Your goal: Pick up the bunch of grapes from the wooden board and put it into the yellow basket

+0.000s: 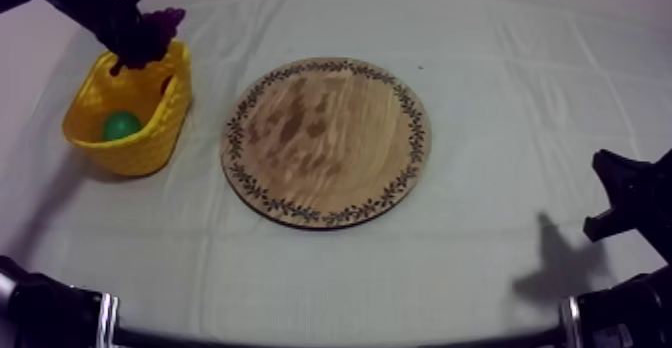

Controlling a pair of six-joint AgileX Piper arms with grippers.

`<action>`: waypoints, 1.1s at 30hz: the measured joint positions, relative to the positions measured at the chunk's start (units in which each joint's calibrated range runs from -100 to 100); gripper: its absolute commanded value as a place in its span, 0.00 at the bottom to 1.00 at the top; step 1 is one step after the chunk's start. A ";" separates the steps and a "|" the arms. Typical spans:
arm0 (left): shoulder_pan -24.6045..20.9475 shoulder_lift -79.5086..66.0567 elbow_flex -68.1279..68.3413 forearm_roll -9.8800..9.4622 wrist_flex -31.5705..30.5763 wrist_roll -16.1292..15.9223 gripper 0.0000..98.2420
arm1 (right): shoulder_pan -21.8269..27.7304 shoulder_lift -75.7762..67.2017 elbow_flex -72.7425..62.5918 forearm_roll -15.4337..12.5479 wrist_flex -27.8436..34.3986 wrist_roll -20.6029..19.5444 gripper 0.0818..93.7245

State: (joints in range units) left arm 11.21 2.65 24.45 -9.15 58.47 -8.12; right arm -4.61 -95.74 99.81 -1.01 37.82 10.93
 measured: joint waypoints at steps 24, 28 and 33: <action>-5.93 9.09 0.46 -0.91 0.23 5.05 0.84 | 0.00 0.00 0.00 0.00 0.00 0.00 0.00; -5.68 8.24 0.38 -1.24 1.50 6.37 0.94 | 0.00 0.00 0.00 0.00 0.00 0.00 0.00; -5.65 6.53 0.31 -1.60 1.27 7.52 0.97 | 0.00 0.00 0.00 0.00 0.00 0.00 0.00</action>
State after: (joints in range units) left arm 5.57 9.18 24.76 -10.75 59.74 -0.60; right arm -4.61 -95.74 99.81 -1.01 37.82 10.93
